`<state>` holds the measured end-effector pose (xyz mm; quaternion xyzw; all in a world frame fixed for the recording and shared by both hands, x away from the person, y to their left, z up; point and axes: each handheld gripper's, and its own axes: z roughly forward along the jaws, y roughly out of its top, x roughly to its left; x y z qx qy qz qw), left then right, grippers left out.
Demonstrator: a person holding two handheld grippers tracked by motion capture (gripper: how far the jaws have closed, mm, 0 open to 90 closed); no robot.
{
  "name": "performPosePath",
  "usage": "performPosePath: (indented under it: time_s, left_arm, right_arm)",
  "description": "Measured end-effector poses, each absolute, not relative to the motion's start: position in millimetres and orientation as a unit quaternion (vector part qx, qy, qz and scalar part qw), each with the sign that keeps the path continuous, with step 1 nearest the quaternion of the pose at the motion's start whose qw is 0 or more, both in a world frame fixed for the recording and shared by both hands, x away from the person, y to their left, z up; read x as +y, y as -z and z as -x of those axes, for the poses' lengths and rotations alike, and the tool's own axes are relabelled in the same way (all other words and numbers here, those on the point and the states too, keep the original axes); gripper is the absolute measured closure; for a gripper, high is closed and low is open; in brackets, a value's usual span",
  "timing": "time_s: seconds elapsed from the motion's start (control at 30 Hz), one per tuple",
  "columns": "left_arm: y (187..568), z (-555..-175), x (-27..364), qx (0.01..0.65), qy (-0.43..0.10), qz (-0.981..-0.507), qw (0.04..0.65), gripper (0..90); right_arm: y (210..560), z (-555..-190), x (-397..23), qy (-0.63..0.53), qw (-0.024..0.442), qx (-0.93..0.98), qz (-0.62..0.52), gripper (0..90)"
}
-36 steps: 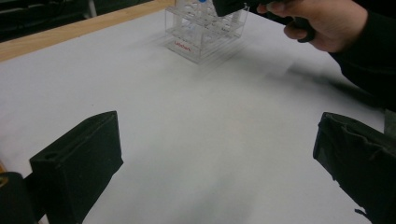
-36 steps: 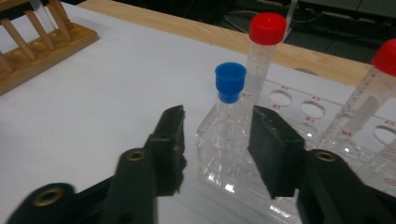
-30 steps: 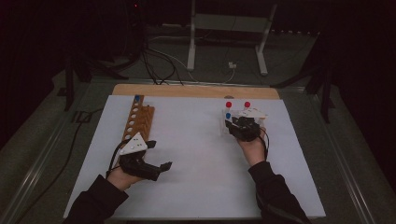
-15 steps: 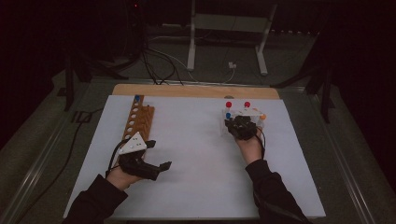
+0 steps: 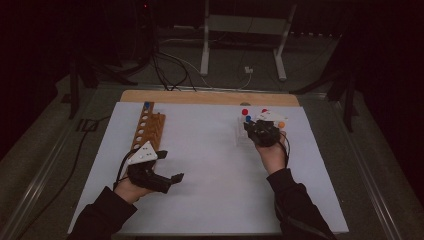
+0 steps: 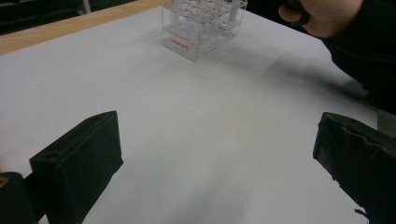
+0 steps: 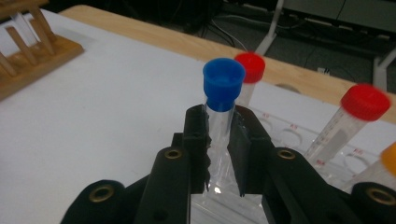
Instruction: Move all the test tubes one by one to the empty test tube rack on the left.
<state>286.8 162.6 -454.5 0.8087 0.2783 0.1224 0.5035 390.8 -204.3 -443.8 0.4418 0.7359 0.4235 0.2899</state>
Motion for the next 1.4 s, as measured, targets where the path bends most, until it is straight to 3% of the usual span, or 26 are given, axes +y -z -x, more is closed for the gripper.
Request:
performPosePath:
  time_s: [0.53, 1.4]
  left_arm:
    - [444, -287, 154, 0.264, -0.107, -0.816, 0.504, 2.0]
    - [439, -294, 119, 0.223, -0.087, -0.827, 0.508, 5.2]
  right_arm:
    - [415, -367, -205, -0.443, 0.289, 0.747, -0.403, 77.2]
    - [446, -303, -167, -0.462, 0.202, 0.800, -0.325, 77.2]
